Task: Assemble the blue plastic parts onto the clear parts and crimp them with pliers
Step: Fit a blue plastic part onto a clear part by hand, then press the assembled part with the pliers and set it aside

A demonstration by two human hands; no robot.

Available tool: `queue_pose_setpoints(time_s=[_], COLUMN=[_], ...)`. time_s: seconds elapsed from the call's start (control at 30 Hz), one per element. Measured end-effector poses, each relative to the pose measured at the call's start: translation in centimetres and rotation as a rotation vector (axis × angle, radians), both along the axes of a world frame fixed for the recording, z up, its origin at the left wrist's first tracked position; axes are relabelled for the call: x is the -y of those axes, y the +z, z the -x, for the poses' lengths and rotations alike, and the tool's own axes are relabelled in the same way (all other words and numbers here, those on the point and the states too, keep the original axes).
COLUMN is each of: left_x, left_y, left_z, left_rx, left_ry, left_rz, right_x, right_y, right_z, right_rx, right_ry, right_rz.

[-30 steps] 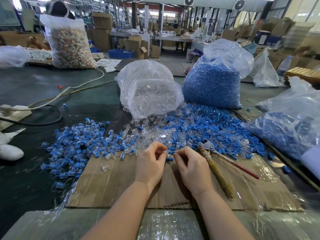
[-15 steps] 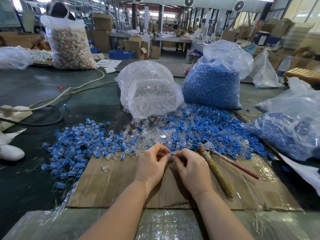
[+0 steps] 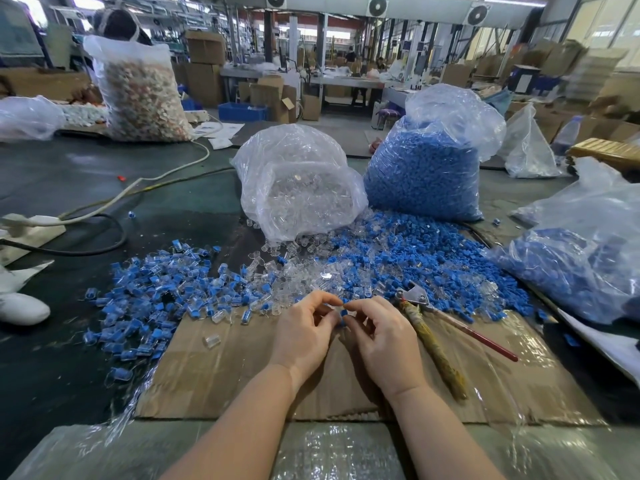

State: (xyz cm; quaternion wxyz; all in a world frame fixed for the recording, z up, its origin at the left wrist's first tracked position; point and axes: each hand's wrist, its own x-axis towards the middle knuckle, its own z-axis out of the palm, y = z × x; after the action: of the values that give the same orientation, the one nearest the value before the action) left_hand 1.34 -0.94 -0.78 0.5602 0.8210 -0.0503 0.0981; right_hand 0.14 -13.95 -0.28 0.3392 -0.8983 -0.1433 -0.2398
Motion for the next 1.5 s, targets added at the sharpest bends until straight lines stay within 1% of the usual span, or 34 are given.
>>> queue_pose_setpoints(time_s=[0.1,0.3,0.37,0.43,0.5,0.57,0.63,0.67,0.73,0.8,0.87,0.93,1.07,1.13,1.17,1.2,1.27,1.3,1.33,1.4,1.5], left_x=[0.0,0.1,0.0,0.0,0.0,0.0,0.0,0.0,0.0,0.0,0.0,-0.1,-0.3,-0.3,-0.3,-0.4,-0.4,-0.4,-0.5,-0.8,-1.1], left_y=[0.0,0.0,0.0,0.0,0.0,0.1,0.1,0.2,0.3,0.4,0.7,0.9,1.7,2.1,2.3,2.5,2.8,2.9,3.0,3.0,3.1], left_z=[0.0,-0.1,-0.1,-0.1,-0.1,-0.1,0.0,0.0,0.0,0.1,0.1,0.1,-0.2,-0.4,-0.5,-0.6,-0.9,-1.0,-1.2,-1.5,-1.8], left_rx=[-0.011,-0.026,-0.034,-0.035,-0.033,-0.032,-0.036,-0.037,-0.042,-0.054,-0.060,-0.072,-0.165,-0.213,-0.238,-0.264,-0.306,-0.310,-0.307,-0.303,-0.303], left_ry=[-0.005,0.018,0.019,0.021,0.027,0.028,0.027,0.029,0.035,0.037,0.035,0.038,0.034,0.044,0.057,0.073,0.097,0.111,0.129,0.155,0.168], left_rz=[0.028,0.019,0.030,0.033,0.037,0.045,0.043,0.041,0.057,0.087,0.097,0.129,0.304,0.390,0.427,0.466,0.543,0.557,0.549,0.526,0.531], right_x=[0.0,0.0,0.2,0.9,2.1,3.5,4.7,5.1,5.5,5.4,5.1,4.9,4.4,4.1,3.7,3.3,2.5,2.1,1.9,1.6,1.4], right_y=[0.0,0.1,0.3,0.6,0.9,1.2,1.4,1.4,1.3,1.3,1.4,1.7,3.1,4.0,4.5,5.1,6.0,6.4,6.8,7.2,7.3], right_z=[0.0,0.0,0.1,0.2,0.3,0.4,0.6,0.7,1.0,1.2,1.4,1.5,1.5,1.4,1.3,1.4,1.4,1.5,1.5,1.7,1.5], right_rx=[-0.012,-0.018,0.004,-0.029,-0.157,-0.389,-0.611,-0.679,-0.736,-0.700,-0.609,-0.525,-0.455,-0.417,-0.430,-0.481,-0.667,-0.759,-0.839,-0.945,-1.022], right_ry=[0.009,-0.006,-0.070,-0.225,-0.439,-0.631,-0.710,-0.719,-0.716,-0.716,-0.723,-0.695,-0.610,-0.476,-0.374,-0.262,-0.074,-0.012,0.023,0.040,0.091], right_rz=[0.005,-0.002,0.035,0.127,0.234,0.386,0.476,0.492,0.507,0.559,0.644,0.684,0.701,0.644,0.550,0.421,0.092,-0.054,-0.147,-0.219,-0.318])
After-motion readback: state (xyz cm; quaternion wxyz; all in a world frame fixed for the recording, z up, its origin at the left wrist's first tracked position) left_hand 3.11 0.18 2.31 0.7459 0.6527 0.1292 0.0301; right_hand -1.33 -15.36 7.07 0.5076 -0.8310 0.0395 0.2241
